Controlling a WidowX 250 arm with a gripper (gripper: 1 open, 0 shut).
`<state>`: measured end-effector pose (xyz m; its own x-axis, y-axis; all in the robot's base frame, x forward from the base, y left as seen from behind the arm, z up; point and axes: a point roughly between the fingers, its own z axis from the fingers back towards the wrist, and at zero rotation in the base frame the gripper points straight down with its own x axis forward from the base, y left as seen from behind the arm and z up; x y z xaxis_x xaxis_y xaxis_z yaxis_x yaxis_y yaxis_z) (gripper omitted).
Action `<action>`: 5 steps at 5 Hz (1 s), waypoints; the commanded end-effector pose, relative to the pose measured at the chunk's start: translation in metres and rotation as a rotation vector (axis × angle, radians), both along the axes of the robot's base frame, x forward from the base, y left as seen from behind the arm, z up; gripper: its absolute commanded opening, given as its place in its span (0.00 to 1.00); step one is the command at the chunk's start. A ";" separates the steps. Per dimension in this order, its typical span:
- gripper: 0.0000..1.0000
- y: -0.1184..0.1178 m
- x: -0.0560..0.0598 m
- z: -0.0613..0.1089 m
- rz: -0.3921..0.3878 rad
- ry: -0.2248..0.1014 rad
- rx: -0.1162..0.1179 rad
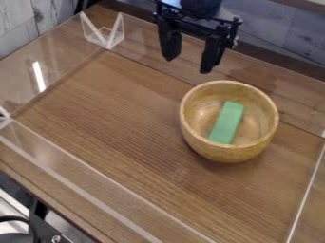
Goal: Move green stick from inside the wooden bowl to the table next to it
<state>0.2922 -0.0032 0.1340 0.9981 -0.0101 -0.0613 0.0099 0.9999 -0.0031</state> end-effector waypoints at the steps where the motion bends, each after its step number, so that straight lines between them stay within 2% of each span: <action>1: 1.00 -0.005 -0.005 -0.009 -0.008 0.006 -0.005; 2: 1.00 -0.018 -0.011 -0.023 -0.043 -0.005 -0.016; 3: 1.00 -0.031 -0.012 -0.036 -0.056 -0.028 -0.010; 5: 1.00 -0.056 -0.008 -0.054 -0.072 -0.066 -0.009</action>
